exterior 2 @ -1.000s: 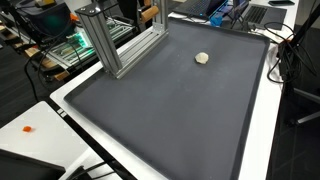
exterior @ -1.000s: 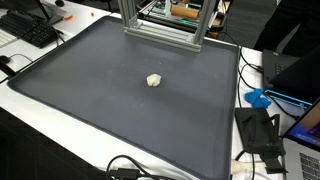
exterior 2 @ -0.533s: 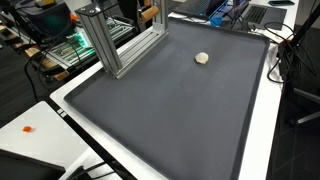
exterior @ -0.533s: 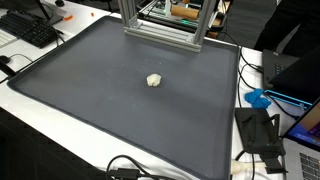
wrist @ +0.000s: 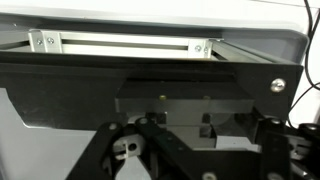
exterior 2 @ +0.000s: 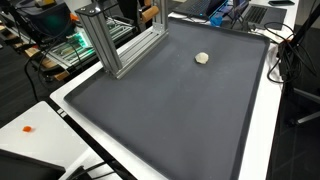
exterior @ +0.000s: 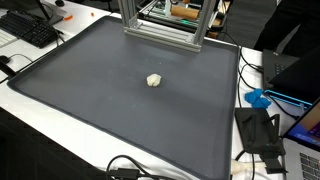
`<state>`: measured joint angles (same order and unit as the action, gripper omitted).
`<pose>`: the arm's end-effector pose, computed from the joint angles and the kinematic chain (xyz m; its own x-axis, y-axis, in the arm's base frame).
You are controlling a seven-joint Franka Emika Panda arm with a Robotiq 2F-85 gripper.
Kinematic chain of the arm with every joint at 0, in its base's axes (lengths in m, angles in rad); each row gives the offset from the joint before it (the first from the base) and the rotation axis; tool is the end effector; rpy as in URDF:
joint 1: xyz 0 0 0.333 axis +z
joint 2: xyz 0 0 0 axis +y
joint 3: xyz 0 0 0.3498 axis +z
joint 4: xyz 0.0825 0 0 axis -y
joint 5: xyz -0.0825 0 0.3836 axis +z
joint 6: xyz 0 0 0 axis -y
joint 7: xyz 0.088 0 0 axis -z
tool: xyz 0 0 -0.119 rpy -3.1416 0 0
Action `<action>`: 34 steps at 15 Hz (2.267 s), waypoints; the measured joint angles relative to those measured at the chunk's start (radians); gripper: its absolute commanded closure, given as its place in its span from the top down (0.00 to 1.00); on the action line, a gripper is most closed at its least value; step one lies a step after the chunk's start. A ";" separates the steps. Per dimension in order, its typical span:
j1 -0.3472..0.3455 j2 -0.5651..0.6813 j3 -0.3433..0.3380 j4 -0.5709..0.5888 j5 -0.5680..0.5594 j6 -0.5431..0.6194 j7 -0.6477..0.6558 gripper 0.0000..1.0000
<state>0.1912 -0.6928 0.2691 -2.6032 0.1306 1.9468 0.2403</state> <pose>0.2849 0.1593 0.4800 0.9927 0.1153 0.0342 0.1139 -0.9926 0.0412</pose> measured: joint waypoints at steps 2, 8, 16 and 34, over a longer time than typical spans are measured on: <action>0.000 0.000 0.000 0.000 0.000 0.000 0.000 0.53; 0.000 0.000 -0.004 -0.002 0.003 0.001 0.002 0.85; 0.000 0.000 -0.009 -0.013 0.007 0.027 0.010 0.77; -0.014 -0.013 -0.025 -0.020 0.000 0.030 0.002 0.66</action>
<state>0.1769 -0.7057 0.2442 -2.6237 0.1311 1.9772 0.2424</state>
